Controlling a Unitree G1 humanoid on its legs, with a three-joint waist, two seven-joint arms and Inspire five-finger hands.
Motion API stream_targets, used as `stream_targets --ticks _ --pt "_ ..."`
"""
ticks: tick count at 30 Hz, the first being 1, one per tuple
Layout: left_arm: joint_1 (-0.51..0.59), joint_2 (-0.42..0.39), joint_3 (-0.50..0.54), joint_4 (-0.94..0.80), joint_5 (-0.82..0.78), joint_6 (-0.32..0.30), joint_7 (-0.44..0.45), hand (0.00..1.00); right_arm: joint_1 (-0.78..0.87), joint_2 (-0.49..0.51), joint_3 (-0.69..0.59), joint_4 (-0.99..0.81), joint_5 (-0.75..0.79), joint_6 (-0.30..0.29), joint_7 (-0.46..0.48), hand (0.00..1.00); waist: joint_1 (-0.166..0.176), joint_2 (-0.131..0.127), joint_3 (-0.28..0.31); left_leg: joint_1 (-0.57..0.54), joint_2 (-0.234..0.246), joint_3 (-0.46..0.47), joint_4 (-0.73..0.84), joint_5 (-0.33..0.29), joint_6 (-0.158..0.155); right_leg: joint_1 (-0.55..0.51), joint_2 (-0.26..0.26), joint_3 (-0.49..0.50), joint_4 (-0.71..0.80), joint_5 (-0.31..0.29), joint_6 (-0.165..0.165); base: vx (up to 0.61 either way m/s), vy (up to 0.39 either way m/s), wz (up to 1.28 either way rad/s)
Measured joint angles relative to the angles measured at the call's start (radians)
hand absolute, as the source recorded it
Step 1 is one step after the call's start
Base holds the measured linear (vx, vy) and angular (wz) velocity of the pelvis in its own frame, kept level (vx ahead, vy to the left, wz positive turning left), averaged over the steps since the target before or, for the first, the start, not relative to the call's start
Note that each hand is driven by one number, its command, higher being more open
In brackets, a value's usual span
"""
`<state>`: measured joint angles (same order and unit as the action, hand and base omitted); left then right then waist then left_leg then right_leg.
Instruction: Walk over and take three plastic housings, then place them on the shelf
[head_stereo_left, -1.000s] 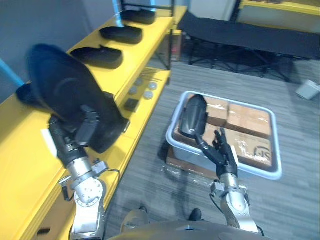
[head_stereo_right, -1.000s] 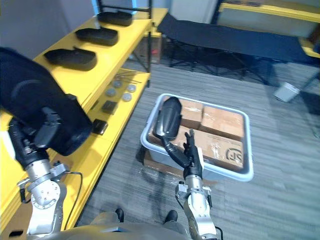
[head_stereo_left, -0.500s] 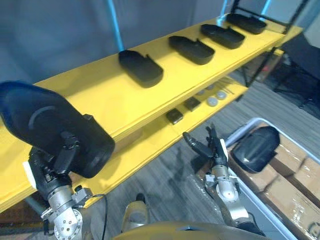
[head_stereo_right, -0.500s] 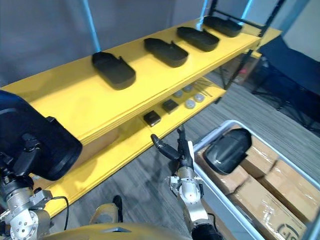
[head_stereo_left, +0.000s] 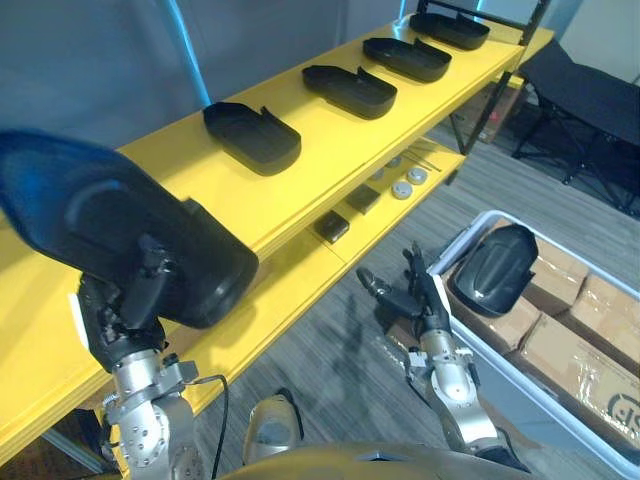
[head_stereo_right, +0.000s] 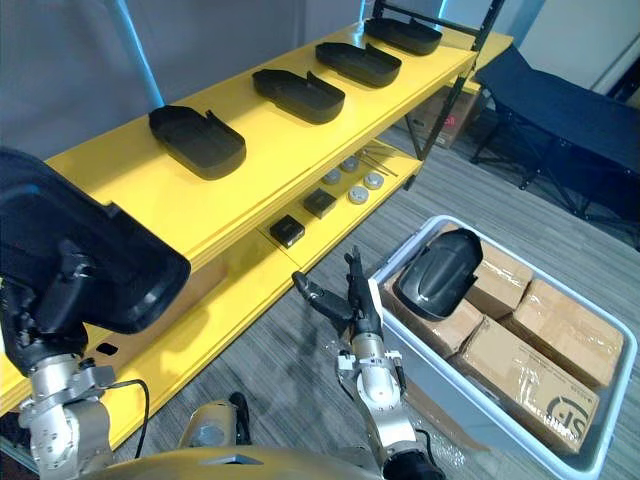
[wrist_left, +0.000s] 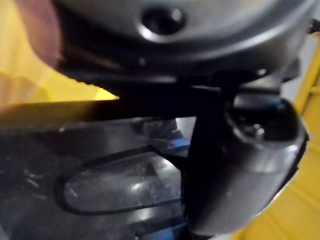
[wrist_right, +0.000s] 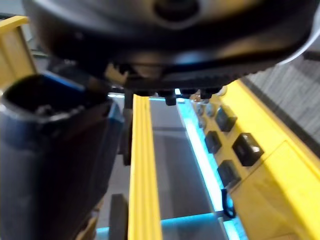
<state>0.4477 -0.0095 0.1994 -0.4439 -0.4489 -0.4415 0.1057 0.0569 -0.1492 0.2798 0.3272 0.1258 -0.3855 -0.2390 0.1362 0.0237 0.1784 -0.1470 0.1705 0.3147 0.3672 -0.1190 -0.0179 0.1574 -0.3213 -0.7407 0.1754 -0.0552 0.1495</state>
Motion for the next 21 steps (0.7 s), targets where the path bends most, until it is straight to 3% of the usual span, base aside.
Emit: stream_targets --ticks 2,3,4,5,6,7,8,10,12,14,16,17,19,21 --pt "-0.058 0.045 0.034 -0.056 -0.006 -0.030 -0.016 0.00 -0.035 0.011 0.003 -0.031 0.002 -0.017 -0.009 1.00 -0.003 -0.012 -0.002 0.008 -0.049 -0.030 -0.012 -0.013 0.008 0.006 -0.056 -0.019 0.090 -0.009 0.009 0.10 0.131 0.59" --pt "-0.117 0.066 0.053 -0.070 0.016 -0.044 -0.011 0.00 -0.047 0.007 -0.003 -0.056 0.002 -0.044 -0.006 1.00 -0.008 0.000 0.002 0.019 -0.078 -0.067 -0.016 -0.016 0.018 -0.036 -0.122 0.036 0.261 0.004 -0.074 0.11 0.161 0.90" --pt "-0.153 0.079 0.067 -0.083 0.035 -0.049 -0.008 0.00 -0.049 0.005 -0.011 -0.076 0.002 -0.059 -0.002 1.00 -0.012 0.000 0.002 0.033 -0.101 -0.099 -0.029 -0.016 0.031 -0.082 -0.147 0.135 0.372 0.045 -0.145 0.13 0.204 1.27" --pt "-0.191 0.117 0.083 -0.102 0.037 -0.066 -0.009 0.00 -0.056 0.006 -0.030 -0.111 0.001 -0.067 0.003 1.00 -0.025 0.004 -0.001 0.058 -0.132 -0.153 -0.059 -0.009 0.044 -0.146 -0.148 0.308 0.491 0.130 -0.137 0.08 0.132 1.14" --pt "-0.208 0.137 0.090 -0.110 0.037 -0.073 -0.008 0.00 -0.058 0.014 -0.040 -0.131 0.000 -0.068 0.006 1.00 -0.036 0.002 -0.003 0.060 -0.139 -0.186 -0.070 -0.005 0.050 -0.170 -0.135 0.369 0.538 0.112 -0.113 0.15 0.012 1.43" --pt "-0.252 0.166 0.093 -0.112 0.037 -0.088 -0.004 0.00 -0.065 0.020 -0.058 -0.178 -0.002 -0.075 0.016 1.00 -0.050 -0.010 -0.004 0.066 -0.154 -0.247 -0.099 0.008 0.071 -0.214 -0.077 0.444 0.609 0.001 -0.104 0.19 -0.069 1.50" --pt "-0.284 0.164 0.098 -0.105 0.028 -0.089 0.003 0.00 -0.082 0.014 -0.075 -0.213 -0.003 -0.076 0.027 1.00 -0.060 -0.014 -0.005 0.079 -0.165 -0.295 -0.123 0.018 0.087 -0.234 -0.016 0.467 0.600 -0.079 -0.111 0.23 -0.078 1.41" --pt "-0.295 0.163 0.091 -0.086 0.014 -0.088 0.013 0.00 -0.110 -0.005 -0.092 -0.255 -0.005 -0.077 0.037 1.00 -0.058 -0.020 -0.005 0.104 -0.181 -0.343 -0.146 0.019 0.087 -0.257 0.048 0.477 0.501 -0.137 -0.120 0.19 -0.054 1.00" --pt "-0.293 0.161 0.064 -0.070 0.014 -0.077 0.023 0.00 -0.122 -0.019 -0.127 -0.347 -0.055 -0.087 0.020 1.00 -0.058 -0.022 -0.006 0.101 -0.186 -0.409 -0.144 0.010 0.074 -0.306 0.122 0.538 0.312 -0.141 -0.122 0.21 -0.100 1.04" --pt "-0.283 0.148 0.041 -0.068 0.012 -0.057 0.022 0.00 -0.133 -0.030 -0.138 -0.415 -0.086 -0.099 0.002 1.00 -0.060 -0.034 -0.014 0.102 -0.188 -0.453 -0.131 0.003 0.045 -0.327 0.154 0.590 0.181 -0.102 -0.103 0.30 -0.187 0.91" --pt "-0.272 0.142 0.030 -0.069 0.013 -0.033 0.020 0.00 -0.152 -0.036 -0.137 -0.482 -0.089 -0.105 -0.002 1.00 -0.058 -0.078 -0.024 0.104 -0.221 -0.476 -0.104 -0.030 0.012 -0.328 0.143 0.603 0.080 0.074 -0.120 0.30 -0.249 0.67" --pt "-0.246 0.100 0.015 -0.065 0.012 -0.019 0.012 0.00 -0.178 -0.054 -0.140 -0.519 -0.084 -0.115 0.006 1.00 -0.056 -0.055 -0.032 0.099 -0.196 -0.484 -0.073 -0.059 -0.012 -0.299 0.154 0.568 0.059 0.070 -0.089 0.27 -0.236 0.40" --pt "-0.215 0.074 -0.003 -0.067 0.009 -0.003 -0.022 0.00 -0.184 -0.061 -0.158 -0.576 -0.078 -0.115 0.012 1.00 -0.057 -0.033 -0.044 0.102 -0.150 -0.455 -0.083 -0.066 -0.024 -0.252 0.189 0.522 -0.008 0.074 -0.096 0.21 -0.172 0.40" --pt "-0.201 0.059 -0.022 -0.067 0.009 0.011 -0.056 0.00 -0.168 -0.062 -0.195 -0.641 -0.078 -0.114 0.015 1.00 -0.059 -0.030 -0.046 0.114 -0.106 -0.365 -0.108 -0.064 -0.027 -0.210 0.211 0.488 -0.056 0.075 -0.104 0.18 -0.139 0.46"
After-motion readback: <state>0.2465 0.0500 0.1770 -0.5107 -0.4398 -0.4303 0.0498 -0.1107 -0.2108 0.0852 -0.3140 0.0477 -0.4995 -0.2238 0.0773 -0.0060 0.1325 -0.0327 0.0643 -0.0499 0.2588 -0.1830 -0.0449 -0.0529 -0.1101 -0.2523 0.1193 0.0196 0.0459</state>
